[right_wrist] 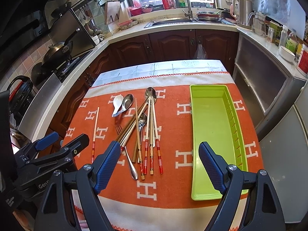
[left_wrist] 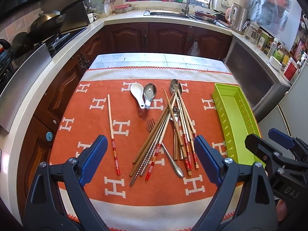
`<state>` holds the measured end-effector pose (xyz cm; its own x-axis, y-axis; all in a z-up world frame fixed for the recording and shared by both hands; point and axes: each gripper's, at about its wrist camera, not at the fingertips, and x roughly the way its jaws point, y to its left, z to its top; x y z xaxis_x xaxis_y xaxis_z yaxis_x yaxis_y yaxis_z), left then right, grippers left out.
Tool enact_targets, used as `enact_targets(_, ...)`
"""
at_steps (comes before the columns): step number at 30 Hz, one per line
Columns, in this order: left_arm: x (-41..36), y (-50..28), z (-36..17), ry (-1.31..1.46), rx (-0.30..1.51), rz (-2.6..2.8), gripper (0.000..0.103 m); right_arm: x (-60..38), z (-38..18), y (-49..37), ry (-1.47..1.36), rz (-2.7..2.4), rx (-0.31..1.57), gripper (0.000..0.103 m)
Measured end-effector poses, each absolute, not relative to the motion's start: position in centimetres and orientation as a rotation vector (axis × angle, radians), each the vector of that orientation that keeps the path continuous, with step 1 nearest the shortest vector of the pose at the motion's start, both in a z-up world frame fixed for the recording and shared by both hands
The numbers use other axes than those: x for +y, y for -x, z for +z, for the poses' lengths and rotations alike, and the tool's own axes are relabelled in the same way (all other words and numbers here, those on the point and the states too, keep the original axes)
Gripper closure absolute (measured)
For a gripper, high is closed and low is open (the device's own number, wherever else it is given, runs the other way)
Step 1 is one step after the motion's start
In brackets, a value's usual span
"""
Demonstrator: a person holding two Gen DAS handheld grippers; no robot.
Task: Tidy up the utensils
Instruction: 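Grasp the lone red-banded chopstick with the left tool while the right tool grasps another chopstick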
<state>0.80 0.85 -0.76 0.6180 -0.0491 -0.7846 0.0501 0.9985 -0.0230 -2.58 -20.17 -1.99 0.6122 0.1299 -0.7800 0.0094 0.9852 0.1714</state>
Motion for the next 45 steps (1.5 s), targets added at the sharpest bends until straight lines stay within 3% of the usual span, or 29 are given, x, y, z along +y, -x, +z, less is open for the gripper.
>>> enact_targets(9, 0.4, -0.9, -0.8, -0.04, 0.863, -0.061, 0.013, -20.4, -3.4, 1.4, -0.192, 0.073, 0.952, 0.018)
enact_targets(18, 5.4, -4.1, -2.7, 0.001, 0.914, -0.003, 0.013, -20.1, -5.3, -1.6, -0.143, 0.075, 0.997, 0.031)
enact_targets(25, 11.2, -7.8, -7.3, 0.082, 1.017, 0.028, 0.015, -18.7, -6.9, -5.7, -0.139, 0.136, 1.035, 0.041)
enact_targets(33, 13.2, -11.1, -13.0, 0.139, 1.131, 0.025, 0.036, -14.1, -11.0, -12.1, -0.127, 0.255, 1.125, 0.06)
enact_targets(40, 12.6, -13.1, -15.4, 0.116, 1.16, 0.026, 0.037, -11.6, -16.4, -16.5, -0.082, 0.221, 1.209, 0.075)
enact_targets(43, 12.3, -13.5, -16.1, 0.109, 1.178, 0.025, 0.048, -11.1, -18.0, -17.3, -0.064, 0.216, 1.218, 0.082)
enact_targets(45, 12.1, -13.7, -16.7, 0.108, 1.203, 0.024, 0.062, -10.7, -18.7, -17.6, -0.06, 0.213, 1.218, 0.089)
